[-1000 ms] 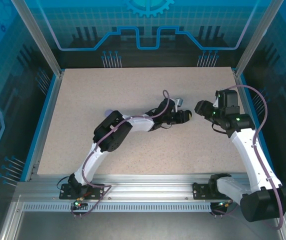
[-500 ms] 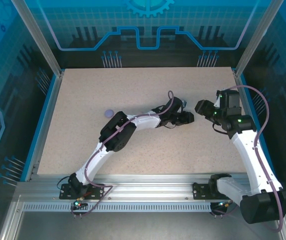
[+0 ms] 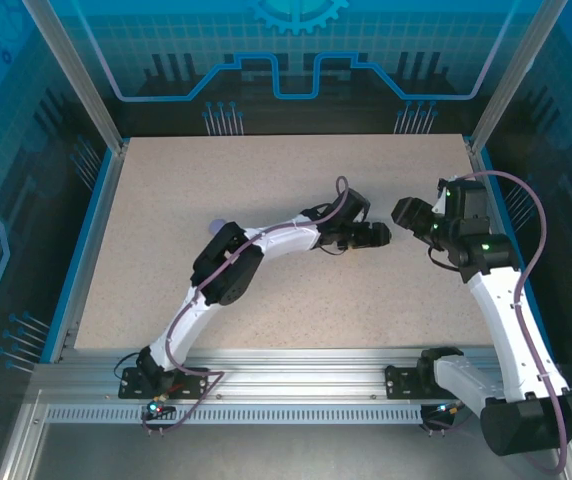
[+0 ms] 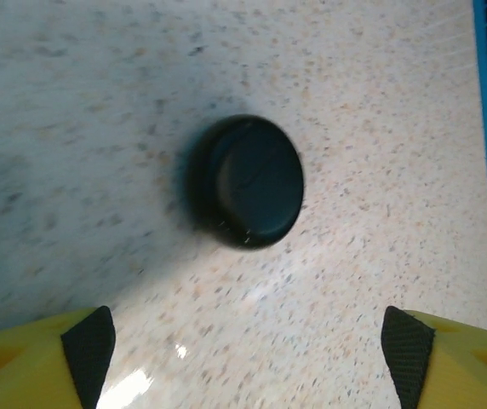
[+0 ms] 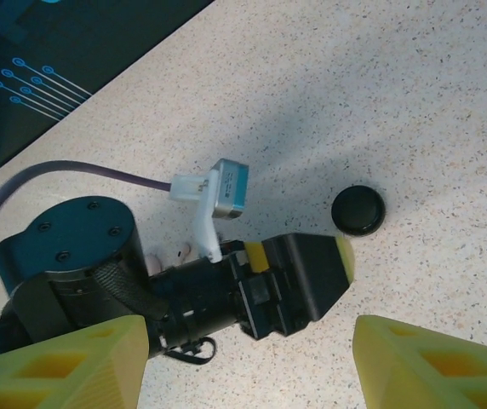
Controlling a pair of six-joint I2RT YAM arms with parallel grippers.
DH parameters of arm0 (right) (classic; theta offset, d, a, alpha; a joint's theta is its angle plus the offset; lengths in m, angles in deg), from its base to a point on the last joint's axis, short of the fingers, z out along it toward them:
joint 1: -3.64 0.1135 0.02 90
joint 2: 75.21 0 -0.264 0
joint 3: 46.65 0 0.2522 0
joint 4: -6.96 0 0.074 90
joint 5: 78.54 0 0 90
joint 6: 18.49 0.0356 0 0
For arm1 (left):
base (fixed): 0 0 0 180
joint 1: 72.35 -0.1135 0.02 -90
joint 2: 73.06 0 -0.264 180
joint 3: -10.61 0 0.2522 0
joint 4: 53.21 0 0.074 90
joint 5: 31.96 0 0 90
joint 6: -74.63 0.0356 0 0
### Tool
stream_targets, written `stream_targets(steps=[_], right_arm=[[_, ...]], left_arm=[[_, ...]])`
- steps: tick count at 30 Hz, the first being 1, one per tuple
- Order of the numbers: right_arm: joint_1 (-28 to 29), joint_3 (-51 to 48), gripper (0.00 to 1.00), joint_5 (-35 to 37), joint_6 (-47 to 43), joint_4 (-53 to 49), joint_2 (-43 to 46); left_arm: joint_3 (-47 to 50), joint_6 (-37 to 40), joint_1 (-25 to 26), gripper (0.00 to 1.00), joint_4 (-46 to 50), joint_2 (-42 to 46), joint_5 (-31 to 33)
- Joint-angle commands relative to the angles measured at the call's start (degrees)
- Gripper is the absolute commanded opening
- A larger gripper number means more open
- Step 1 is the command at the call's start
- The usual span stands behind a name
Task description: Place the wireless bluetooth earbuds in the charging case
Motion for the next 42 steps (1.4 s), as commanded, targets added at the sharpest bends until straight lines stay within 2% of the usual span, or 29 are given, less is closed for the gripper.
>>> stream_targets(steps=[1, 3, 10, 16, 22, 27, 34, 38, 42], right_arm=[[-0.6, 1.6, 0.66, -0.1, 1.1, -1.3, 1.4], [-0.3, 1.5, 0.67, 0.1, 1.4, -1.3, 1.6], [3.2, 1.9, 0.69, 2.4, 1.7, -1.4, -0.6], [10.5, 4.2, 0.7, 7.0, 2.1, -0.8, -6.3], [18.9, 10.1, 0.7, 11.6, 2.7, -1.0, -17.3], [24.8, 18.3, 0.71, 14.3, 3.1, -2.8, -28.9], [30.2, 36.7, 0.71, 15.4, 7.0, -10.1, -49.1], [32.1, 47.3, 0.71, 15.6, 10.9, -14.9, -60.0], [33.9, 58.0, 0.71, 17.7, 14.6, -20.4, -70.2]], left_arm=[[2.9, 6.3, -0.1, 0.89, 5.5, 9.8, 5.6], [5.5, 8.6, -0.1, 0.98, 5.1, 13.8, 7.8], [15.2, 17.7, -0.3, 0.99, 4.2, 28.5, 17.9], [27.4, 19.1, -2.7, 0.99, -0.4, 39.7, 26.1], [43.2, 13.1, -9.9, 0.99, -10.8, 50.4, 25.2], [52.4, 9.6, -16.8, 0.99, -13.6, 56.5, 25.4], [58.5, 7.8, -22.8, 0.99, -13.8, 61.0, 29.0], [59.8, 4.1, -26.5, 0.99, -12.5, 62.3, 28.1], [61.8, 1.2, -31.6, 0.99, -13.5, 63.8, 23.9]])
